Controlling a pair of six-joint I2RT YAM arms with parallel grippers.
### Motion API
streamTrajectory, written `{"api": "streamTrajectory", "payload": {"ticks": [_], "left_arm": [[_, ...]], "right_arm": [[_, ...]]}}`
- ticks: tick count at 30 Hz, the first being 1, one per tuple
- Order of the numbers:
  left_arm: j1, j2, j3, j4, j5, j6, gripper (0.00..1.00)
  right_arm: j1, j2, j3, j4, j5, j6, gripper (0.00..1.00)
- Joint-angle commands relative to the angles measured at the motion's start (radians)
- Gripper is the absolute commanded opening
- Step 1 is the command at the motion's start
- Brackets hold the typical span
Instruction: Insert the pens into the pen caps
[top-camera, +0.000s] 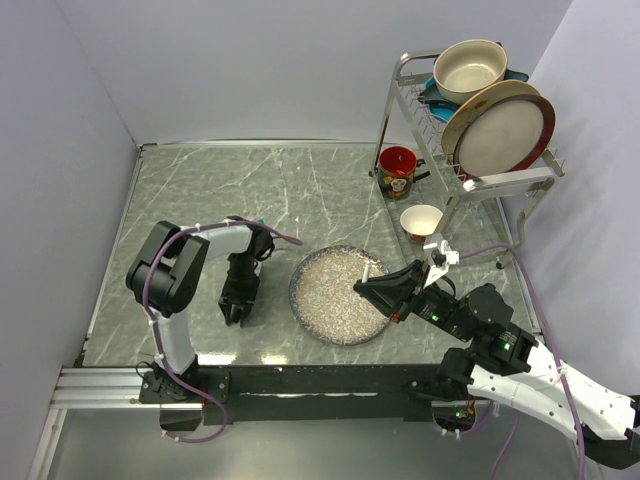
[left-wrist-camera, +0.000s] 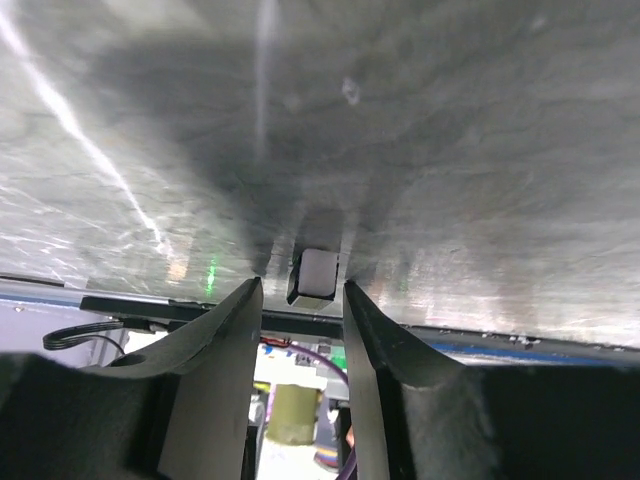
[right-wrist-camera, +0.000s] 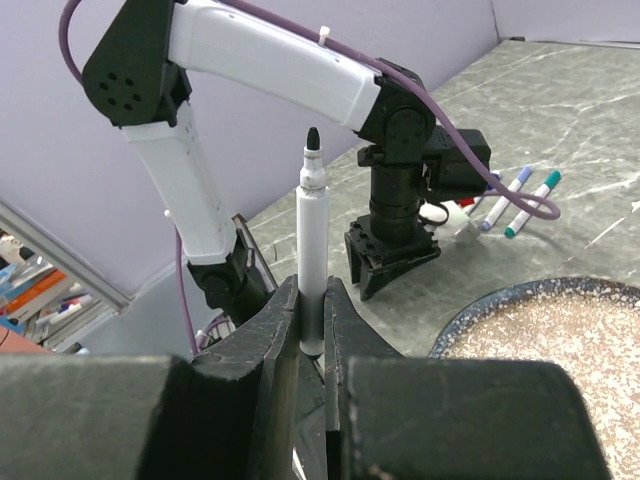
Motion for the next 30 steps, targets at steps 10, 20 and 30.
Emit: {"api": "streamTrajectory", "payload": {"ticks": [10, 20, 30], "left_arm": [[0.0, 0.052, 0.083, 0.128, -0.059, 0.018, 0.45], [-0.001, 0.055, 0.089, 0.129, -0.042, 0.034, 0.4], [-0.001, 0.081, 0.086, 0.108, -0.043, 0.014, 0.34]], "right_arm": [[0.005, 0.035, 0.034, 0.04, -0.01, 0.007, 0.0], [0.005, 0.046, 0.039, 0.042, -0.007, -0.002, 0.0], [0.005, 0.034, 0.039, 0.031, 0.007, -0.006, 0.0]]}}
